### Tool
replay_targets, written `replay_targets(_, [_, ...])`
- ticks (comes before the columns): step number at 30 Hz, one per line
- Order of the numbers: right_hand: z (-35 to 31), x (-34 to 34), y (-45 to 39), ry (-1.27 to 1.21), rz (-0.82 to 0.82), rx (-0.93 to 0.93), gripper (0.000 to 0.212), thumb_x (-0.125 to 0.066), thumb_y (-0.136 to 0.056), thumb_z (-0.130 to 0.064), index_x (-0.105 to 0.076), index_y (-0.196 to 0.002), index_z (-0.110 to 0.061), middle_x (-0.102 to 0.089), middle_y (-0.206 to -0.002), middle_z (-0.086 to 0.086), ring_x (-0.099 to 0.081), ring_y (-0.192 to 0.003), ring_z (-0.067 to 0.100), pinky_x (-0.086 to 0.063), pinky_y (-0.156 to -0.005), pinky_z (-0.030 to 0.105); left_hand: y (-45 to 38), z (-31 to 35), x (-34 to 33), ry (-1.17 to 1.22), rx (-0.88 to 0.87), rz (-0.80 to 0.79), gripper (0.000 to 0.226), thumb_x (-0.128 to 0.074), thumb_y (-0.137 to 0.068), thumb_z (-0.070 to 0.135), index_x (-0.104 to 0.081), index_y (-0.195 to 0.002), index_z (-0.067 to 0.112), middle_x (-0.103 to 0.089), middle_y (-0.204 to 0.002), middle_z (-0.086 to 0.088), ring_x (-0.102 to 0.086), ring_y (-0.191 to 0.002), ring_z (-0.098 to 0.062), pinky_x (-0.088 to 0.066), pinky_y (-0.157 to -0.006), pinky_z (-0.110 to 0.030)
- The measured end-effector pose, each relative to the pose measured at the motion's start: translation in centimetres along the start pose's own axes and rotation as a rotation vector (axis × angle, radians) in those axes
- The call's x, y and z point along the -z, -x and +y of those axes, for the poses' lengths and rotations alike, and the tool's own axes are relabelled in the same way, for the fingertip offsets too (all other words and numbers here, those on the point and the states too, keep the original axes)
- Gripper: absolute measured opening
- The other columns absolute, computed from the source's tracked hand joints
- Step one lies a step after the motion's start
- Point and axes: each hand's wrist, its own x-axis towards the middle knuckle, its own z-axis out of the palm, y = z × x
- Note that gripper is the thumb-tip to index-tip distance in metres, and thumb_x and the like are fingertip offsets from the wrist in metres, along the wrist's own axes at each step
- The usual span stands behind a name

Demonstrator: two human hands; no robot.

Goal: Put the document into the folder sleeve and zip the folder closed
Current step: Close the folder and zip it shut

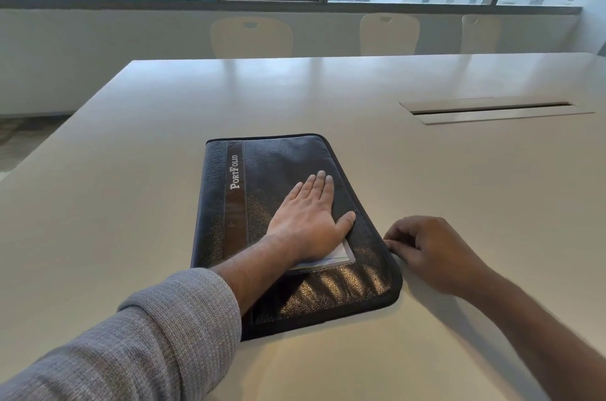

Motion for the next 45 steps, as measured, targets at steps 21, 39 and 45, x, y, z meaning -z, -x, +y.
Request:
replay_targets(21, [-0.4,-0.7,-1.0,0.133,0.049,0.014,0.013,-0.066,-0.085,-0.013,-0.073,-0.075,-0.017,-0.067,-0.070,-0.007,-0.058,-0.066,0.008,-0.042,-0.062,0.022,-0.1,0.0,0.0,-0.031,0.007,-0.035,0.085,-0.008,-0.093,0.069,0.004,-0.158,0.015,0.012,-0.167,-0.001,0.014,-0.152,-0.013,0.010,-0.121,-0.033])
replay_targets(39, [-0.8,-0.7,-1.5,0.191,0.102,0.000,0.012,-0.066,-0.086,-0.019,-0.075,-0.078,-0.015,-0.071,-0.076,-0.003,-0.062,-0.071,0.014,-0.040,-0.064,0.024,-0.1,0.0,0.1,-0.031,0.003,-0.037,0.086,-0.007,-0.093,0.069,0.003,-0.158,0.014,0.012,-0.167,-0.002,0.014,-0.152,-0.013,0.010,-0.122,-0.033])
replay_targets(45, [-0.3,-0.3,-0.1,0.104,0.036,0.009,0.014,-0.066,-0.085,-0.015,-0.073,-0.073,-0.017,-0.067,-0.069,-0.008,-0.060,-0.067,0.008,-0.048,-0.064,0.030,-0.2,0.0,0.1,-0.022,-0.002,-0.034,0.086,-0.006,-0.093,0.069,0.003,-0.158,0.014,0.012,-0.167,-0.002,0.013,-0.152,-0.013,0.008,-0.122,-0.034])
